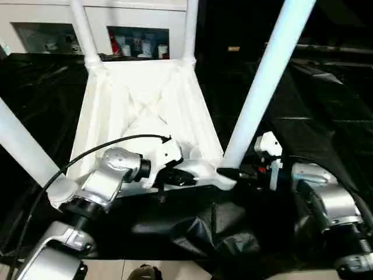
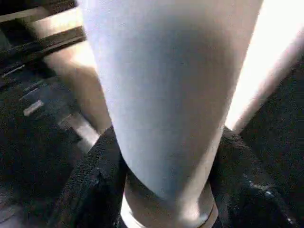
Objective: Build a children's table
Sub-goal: Rotate leg to tighten
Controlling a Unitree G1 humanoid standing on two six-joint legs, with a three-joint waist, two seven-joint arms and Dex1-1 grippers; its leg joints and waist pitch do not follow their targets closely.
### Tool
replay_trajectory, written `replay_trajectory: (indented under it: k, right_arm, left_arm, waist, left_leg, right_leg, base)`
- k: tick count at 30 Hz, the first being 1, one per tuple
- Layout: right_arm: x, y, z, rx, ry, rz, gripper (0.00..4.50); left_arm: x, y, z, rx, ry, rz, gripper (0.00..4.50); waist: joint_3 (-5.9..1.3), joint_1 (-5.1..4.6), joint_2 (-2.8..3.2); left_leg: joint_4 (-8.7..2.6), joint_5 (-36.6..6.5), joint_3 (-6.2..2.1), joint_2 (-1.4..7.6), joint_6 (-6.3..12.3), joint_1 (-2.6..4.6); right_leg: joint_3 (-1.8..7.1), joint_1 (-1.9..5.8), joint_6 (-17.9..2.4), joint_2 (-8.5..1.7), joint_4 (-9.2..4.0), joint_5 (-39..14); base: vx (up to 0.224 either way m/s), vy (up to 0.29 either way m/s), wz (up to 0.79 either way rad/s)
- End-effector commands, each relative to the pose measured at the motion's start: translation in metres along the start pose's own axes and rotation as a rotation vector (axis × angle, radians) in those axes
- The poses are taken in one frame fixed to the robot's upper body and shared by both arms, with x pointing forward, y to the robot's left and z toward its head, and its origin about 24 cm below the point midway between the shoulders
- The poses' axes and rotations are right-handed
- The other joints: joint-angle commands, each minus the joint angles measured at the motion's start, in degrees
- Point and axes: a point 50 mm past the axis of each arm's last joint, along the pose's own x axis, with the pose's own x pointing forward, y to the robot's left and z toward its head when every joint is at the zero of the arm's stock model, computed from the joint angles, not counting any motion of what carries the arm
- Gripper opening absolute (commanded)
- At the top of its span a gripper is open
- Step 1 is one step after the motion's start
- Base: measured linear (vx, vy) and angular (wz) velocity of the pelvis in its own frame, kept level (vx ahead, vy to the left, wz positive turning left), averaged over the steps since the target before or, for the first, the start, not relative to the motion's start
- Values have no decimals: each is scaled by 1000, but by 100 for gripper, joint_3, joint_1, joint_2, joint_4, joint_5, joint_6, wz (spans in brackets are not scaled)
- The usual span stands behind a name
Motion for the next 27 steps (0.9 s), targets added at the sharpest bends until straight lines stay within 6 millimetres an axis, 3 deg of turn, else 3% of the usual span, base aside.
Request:
replay_trajectory:
  k: [1, 4, 6, 9, 11, 14, 15, 17, 19, 21, 25, 27]
  right_arm:
    - [10, -2, -17, 83, 40, -171, 203]
    - [18, -4, -22, 147, 34, -313, 199]
    - [36, -2, -29, 261, 40, -516, 198]
    - [51, 5, -28, 309, 29, -538, 198]
    - [65, 16, -22, 258, 28, -488, 198]
    - [69, 20, -16, 241, 6, -471, 198]
    - [69, 19, -13, 244, -15, -468, 233]
    - [67, 15, -9, 236, -42, -472, 233]
    - [62, 9, -4, 215, -69, -442, 270]
    - [55, 4, 0, 188, -76, -419, 274]
    - [40, -4, 6, 149, -91, -321, 319]
    - [23, -6, 9, 76, -53, -186, 330]
  left_arm:
    - [10, 9, 4, -28, 10, 143, 0]
    - [20, 12, 10, -56, 0, 210, 0]
    - [41, 9, 24, -87, -18, 295, 0]
    - [56, 4, 34, -86, -48, 321, 0]
    - [66, -2, 40, -68, -62, 292, 0]
    - [69, -5, 41, -60, -62, 261, 0]
    - [68, -5, 41, -56, -62, 250, 0]
    - [66, -4, 39, -54, -58, 242, 0]
    - [61, -2, 36, -49, -55, 231, 0]
    - [57, -1, 33, -44, -55, 214, 0]
    - [46, 0, 26, -26, -49, 168, 0]
    - [34, 1, 19, -12, -44, 109, 0]
  waist:
    - [-369, -21, -48]
    - [-373, -42, -35]
    - [-389, -82, -1]
    - [-396, -100, 1]
    - [-408, -96, -2]
    - [-425, -85, -1]
    - [-427, -86, -7]
    - [-431, -86, -11]
    - [-436, -83, -5]
    - [-436, -82, -1]
    - [-444, -78, -41]
    - [-447, -31, -37]
  left_leg:
    - [-451, -1409, -304, 542, -9, 170]
    - [-466, -1568, -325, 531, -105, 183]
    - [-479, -1625, -325, 533, -205, 209]
    - [-475, -1656, -318, 521, -195, 188]
    - [-461, -1563, -303, 501, -76, 179]
    - [-453, -1423, -300, 502, 34, 162]
    - [-451, -1396, -299, 504, 70, 159]
    - [-454, -1369, -299, 510, 98, 160]
    - [-453, -1399, -297, 513, 106, 168]
    - [-452, -1415, -300, 515, 133, 158]
    - [-436, -1277, -284, 517, 234, 140]
    - [-417, -1134, -286, 519, 343, 136]
  right_leg:
    - [338, 200, -1159, -624, -483, -2068]
    - [328, 171, -1002, -598, -518, -2280]
    - [336, 149, -1023, -580, -511, -2153]
    - [337, 175, -1046, -583, -511, -1960]
    - [339, 190, -1034, -575, -507, -1741]
    - [339, 211, -1012, -582, -492, -1638]
    - [335, 216, -1022, -579, -492, -1630]
    - [329, 214, -1030, -571, -487, -1611]
    - [327, 212, -1043, -569, -488, -1624]
    - [327, 224, -1045, -573, -487, -1621]
    - [330, 237, -1088, -572, -470, -1503]
    - [325, 270, -1099, -580, -452, -1393]
  base:
    - [0, 0, 0]
    - [0, 0, 0]
    - [0, 0, 0]
    - [0, 0, 0]
    - [0, 0, 0]
    - [0, 0, 0]
    - [0, 0, 0]
    - [0, 0, 0]
    - [0, 0, 0]
    - [0, 0, 0]
    - [0, 0, 0]
    - [0, 0, 0]
